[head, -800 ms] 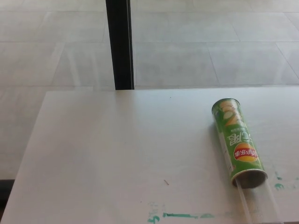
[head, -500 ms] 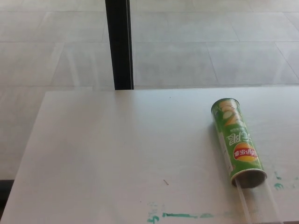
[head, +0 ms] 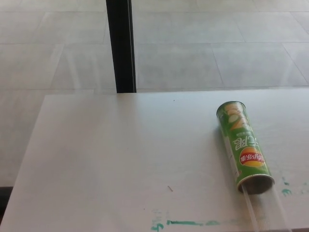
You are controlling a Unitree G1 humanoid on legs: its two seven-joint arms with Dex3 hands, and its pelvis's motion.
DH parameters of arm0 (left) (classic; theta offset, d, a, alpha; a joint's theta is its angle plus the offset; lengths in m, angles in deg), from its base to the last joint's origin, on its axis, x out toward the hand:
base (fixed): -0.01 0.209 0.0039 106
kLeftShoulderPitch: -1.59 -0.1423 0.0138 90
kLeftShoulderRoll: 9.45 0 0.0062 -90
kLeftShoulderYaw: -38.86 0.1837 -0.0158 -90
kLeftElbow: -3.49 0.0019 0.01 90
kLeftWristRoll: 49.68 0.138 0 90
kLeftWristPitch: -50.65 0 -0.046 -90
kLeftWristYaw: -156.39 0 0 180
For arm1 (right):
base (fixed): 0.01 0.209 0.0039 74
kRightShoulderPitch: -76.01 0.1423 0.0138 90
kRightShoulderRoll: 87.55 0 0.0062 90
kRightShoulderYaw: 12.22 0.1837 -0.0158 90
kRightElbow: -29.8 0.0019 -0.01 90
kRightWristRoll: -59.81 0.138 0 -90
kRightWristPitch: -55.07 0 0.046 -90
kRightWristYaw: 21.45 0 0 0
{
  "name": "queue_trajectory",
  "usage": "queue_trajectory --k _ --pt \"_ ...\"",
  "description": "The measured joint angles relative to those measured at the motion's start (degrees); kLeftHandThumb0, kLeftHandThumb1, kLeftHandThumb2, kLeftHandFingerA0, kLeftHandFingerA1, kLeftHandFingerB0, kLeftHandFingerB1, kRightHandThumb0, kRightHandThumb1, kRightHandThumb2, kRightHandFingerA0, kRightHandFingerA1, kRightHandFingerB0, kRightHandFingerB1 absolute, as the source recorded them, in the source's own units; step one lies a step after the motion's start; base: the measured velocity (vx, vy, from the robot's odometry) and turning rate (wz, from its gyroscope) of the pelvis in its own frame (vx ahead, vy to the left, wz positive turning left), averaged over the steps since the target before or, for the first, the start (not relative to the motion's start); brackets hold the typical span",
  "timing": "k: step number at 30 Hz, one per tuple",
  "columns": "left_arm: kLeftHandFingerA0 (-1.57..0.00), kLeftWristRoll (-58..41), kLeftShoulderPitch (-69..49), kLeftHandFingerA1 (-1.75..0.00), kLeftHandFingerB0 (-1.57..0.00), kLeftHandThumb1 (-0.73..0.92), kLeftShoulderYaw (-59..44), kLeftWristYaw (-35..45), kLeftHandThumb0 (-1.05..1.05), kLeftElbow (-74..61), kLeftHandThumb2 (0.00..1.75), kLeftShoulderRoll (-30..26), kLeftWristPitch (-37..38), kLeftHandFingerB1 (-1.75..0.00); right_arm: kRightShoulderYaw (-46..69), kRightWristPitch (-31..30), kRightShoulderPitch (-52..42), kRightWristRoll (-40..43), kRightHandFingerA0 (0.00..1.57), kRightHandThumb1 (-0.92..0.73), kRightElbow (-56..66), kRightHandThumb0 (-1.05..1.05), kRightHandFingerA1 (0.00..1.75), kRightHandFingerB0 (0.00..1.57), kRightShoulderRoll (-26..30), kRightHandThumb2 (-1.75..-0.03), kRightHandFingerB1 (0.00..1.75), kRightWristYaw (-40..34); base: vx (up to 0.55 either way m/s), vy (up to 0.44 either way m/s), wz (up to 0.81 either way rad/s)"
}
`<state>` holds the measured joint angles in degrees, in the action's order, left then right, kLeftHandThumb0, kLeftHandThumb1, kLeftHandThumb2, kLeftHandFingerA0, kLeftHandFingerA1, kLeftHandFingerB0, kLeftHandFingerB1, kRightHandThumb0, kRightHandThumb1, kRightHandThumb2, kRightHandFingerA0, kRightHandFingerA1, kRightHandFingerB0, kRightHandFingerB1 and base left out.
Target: Use the right hand as a fist to push the chips tray inside its container kept in the middle of the desk
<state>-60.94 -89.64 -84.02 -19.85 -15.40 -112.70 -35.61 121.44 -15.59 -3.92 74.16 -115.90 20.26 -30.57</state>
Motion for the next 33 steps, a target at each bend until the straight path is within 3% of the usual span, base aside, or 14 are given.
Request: queue_trajectory --k 2,3,5,6,9,11,13,18,19,20,21,22,26,33 --pt "-0.58 -0.1 0.0 -0.61 -0.47 0.92 0.0 0.0 -0.71 0.0 0.69 0.0 0.0 -0.5 -0.3 -0.1 0.0 0.3 1.06 -0.76 4.0 -0.91 0.88 0.82 -0.9 -0.63 0.62 0.4 0.0 0.0 0.0" --pt "-0.59 -0.1 0.0 -0.63 -0.47 0.92 0.0 0.0 -0.69 0.0 0.7 0.0 0.0 -0.5 -0.4 -0.1 0.0 0.5 1.07 -0.64 5.7 -0.98 0.88 0.84 -1.4 -0.74 0.62 0.6 0.0 0.0 0.0" --pt "-0.59 -0.2 0.0 -0.63 -0.47 0.92 0.0 0.0 -0.69 0.0 0.7 0.0 0.0 -0.5 -0.8 -0.4 -0.2 0.9 1.07 -0.64 10.2 -0.98 0.88 0.84 -2.7 -0.74 0.62 1.0 0.0 0.0 0.0" --pt "-0.58 -0.2 0.0 -0.62 -0.47 0.92 0.0 0.0 -0.7 0.0 0.7 0.0 0.0 -0.5 -1.0 -0.5 -0.3 1.1 1.09 -0.75 11.8 -0.92 0.87 0.84 -3.1 -0.63 0.59 1.1 0.0 0.0 0.0" --pt "-0.59 -0.2 0.1 -0.61 -0.47 0.92 0.0 0.0 -0.7 0.0 0.7 0.0 0.0 -0.5 -1.8 -0.9 -1.1 1.7 1.04 -0.78 17.6 -0.89 0.92 0.8 -4.8 -0.64 0.57 1.7 0.0 0.0 0.0" --pt "-0.59 -0.2 0.1 -0.6 -0.45 0.92 0.0 0.0 -0.71 0.0 0.69 0.0 0.0 -0.49 -2.6 -1.2 -2.2 1.9 0.91 -0.83 21.5 -0.84 0.98 0.65 -5.7 -0.65 0.57 2.1 0.0 0.0 0.0" --pt "-0.6 -0.2 0.1 -0.61 -0.48 0.92 0.0 0.0 -0.71 0.0 0.68 0.0 0.0 -0.5 -3.4 -1.5 -3.7 2.1 0.88 -0.85 25.5 -0.82 0.99 0.57 -6.6 -0.65 0.56 2.6 0.0 0.0 0.0" --pt "-0.61 -0.2 0.1 -0.6 -0.48 0.92 0.0 0.0 -0.72 0.0 0.66 0.0 0.0 -0.49 -5.7 -2.1 -8.3 3.1 0.87 -0.85 35.0 -0.8 0.97 0.58 -7.4 -0.66 0.49 4.5 0.0 0.0 0.0" --pt "-0.55 -0.2 0.1 -0.67 -0.44 0.72 0.0 0.0 -0.7 0.0 1.07 0.0 0.0 -0.6 -6.0 -2.2 -9.0 3.1 0.85 -0.84 36.2 -0.79 0.97 0.57 -7.5 -0.65 0.49 4.8 0.0 0.0 0.0" --pt "-0.57 -0.2 0.2 -0.64 -0.42 0.77 0.0 0.0 -0.77 0.0 0.87 0.0 0.0 -0.54 -6.8 -2.3 -10.4 3.3 0.86 -0.84 38.6 -0.78 0.97 0.59 -7.6 -0.65 0.48 5.3 0.0 0.0 0.0" --pt "-0.58 -0.2 0.2 -0.64 -0.44 0.76 0.0 0.0 -0.77 0.0 0.86 0.0 0.0 -0.54 -7.4 -2.4 -11.6 3.4 0.84 -0.84 40.6 -0.76 0.98 0.59 -7.7 -0.65 0.48 5.7 0.0 0.0 0.0" --pt "-0.61 -0.2 0.2 -0.6 -0.49 0.92 0.0 0.0 -0.72 0.0 0.69 0.0 0.0 -0.5 -7.8 -2.5 -12.3 3.5 0.79 -0.84 41.7 -0.72 1.01 0.55 -7.8 -0.66 0.5 5.9 0.0 0.0 0.0" --pt "-0.55 -0.2 0.2 -0.61 -0.46 0.92 0.1 0.0 -0.72 0.0 0.69 0.0 0.0 -0.5 -10.6 -2.7 -17.4 3.9 0.82 -0.81 49.4 -0.64 0.93 0.56 -8.0 -0.64 0.47 7.5 0.0 0.0 0.0" --pt "-0.6 -0.2 0.4 -0.6 -0.47 0.92 0.1 0.0 -0.73 0.0 0.71 0.0 0.0 -0.5 -16.4 -2.6 -26.7 4.1 0.91 -0.79 62.3 -0.68 0.86 0.61 -7.6 -0.64 0.46 11.8 0.0 0.0 0.0"
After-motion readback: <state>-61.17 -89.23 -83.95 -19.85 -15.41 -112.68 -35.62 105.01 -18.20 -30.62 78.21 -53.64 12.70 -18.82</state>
